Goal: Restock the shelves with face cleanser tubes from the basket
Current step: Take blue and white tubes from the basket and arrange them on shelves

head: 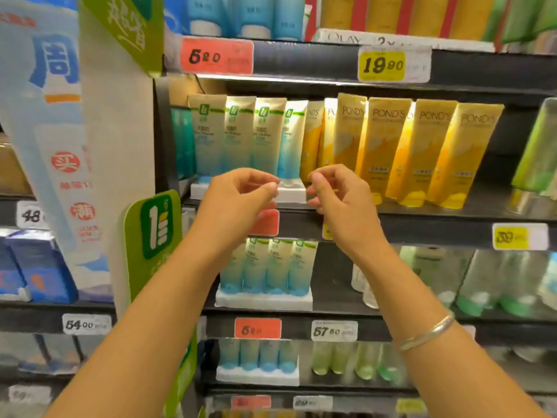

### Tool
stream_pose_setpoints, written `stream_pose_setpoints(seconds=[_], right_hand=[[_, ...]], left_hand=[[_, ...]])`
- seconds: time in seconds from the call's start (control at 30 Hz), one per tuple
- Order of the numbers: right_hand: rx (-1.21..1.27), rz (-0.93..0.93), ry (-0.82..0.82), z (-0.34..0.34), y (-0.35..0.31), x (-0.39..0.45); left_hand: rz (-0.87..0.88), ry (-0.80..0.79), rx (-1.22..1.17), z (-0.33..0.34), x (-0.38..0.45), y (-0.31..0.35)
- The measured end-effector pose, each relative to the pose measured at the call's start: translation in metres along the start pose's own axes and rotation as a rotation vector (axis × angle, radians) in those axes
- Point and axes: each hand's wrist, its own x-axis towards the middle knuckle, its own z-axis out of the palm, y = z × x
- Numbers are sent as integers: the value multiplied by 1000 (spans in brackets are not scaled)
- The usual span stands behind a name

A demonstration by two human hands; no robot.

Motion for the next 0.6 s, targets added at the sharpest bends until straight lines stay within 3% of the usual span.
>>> stream_pose_setpoints(seconds=[0.13, 0.33, 0.6], right_hand=[[-11, 189, -18, -19, 17, -70], [-111, 674, 39, -51, 55, -208], [21, 1315, 303, -122, 49, -377]], left_hand=[[-98, -189, -128, 7, -43, -29], [-449, -457, -182, 31, -117, -114], [-826, -756, -91, 96, -220, -186]])
